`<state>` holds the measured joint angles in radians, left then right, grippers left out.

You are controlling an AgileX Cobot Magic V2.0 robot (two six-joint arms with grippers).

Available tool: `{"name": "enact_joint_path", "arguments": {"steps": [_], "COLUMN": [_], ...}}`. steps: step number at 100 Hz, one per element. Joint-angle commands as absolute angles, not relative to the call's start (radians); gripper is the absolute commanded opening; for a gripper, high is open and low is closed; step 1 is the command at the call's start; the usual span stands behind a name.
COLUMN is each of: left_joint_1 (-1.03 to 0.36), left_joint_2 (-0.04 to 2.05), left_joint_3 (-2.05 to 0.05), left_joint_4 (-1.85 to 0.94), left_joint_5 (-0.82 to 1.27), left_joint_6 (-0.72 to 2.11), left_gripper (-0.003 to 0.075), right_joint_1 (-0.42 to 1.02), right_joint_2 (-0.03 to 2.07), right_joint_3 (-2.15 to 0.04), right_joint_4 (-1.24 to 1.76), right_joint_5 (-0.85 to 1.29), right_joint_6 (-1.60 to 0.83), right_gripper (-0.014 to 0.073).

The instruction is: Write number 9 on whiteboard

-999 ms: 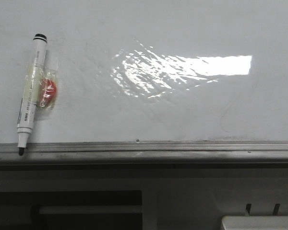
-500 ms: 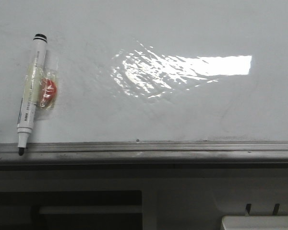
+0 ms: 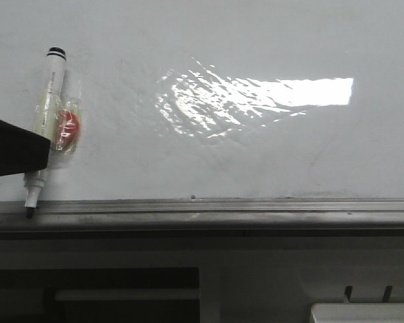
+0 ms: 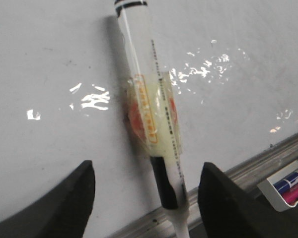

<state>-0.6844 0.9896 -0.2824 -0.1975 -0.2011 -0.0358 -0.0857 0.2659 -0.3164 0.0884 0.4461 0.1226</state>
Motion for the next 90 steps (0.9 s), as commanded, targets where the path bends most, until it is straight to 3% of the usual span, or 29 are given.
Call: {"name": "enact_joint_path", "arguments": {"steps": [1, 37, 44, 65, 90], "left_joint_1": [-0.692, -0.692, -0.692, -0.692, -0.692], "left_joint_2": [1.011, 1.108, 1.128, 1.159, 1.143], "left_joint_3": [-0.315, -0.315, -0.315, -0.315, -0.315], "left_joint_4": [-0.203, -0.192, -0.192, -0.192, -0.178], "left_joint_5": [-0.328, -0.319, -0.319, -0.317, -0.307], "left_joint_6": [-0.046, -0.049, -0.049, -0.049, -0.049], "left_gripper": [0.0419, 0.0409, 0.0340, -0.0014, -0.0020], "right_joint_1": [-0.088, -0.088, -0.088, -0.061, 0.195], "right_joint_2": [0.282, 0.282, 0.282, 0.282, 0.317], "right_joint_3": [-0.350, -0.350, -0.350, -0.350, -0.365], "right_joint_4": [0.092, 0.092, 0.092, 0.090, 0.079], "right_joint_5": [0.378, 0.356, 0.329, 0.341, 0.395], "right_joint_6": [0.123, 0.123, 0.123, 0.121, 0.052], "right_gripper": [-0.0069, -0.0069, -0.0069, -0.0069, -0.0069]}}
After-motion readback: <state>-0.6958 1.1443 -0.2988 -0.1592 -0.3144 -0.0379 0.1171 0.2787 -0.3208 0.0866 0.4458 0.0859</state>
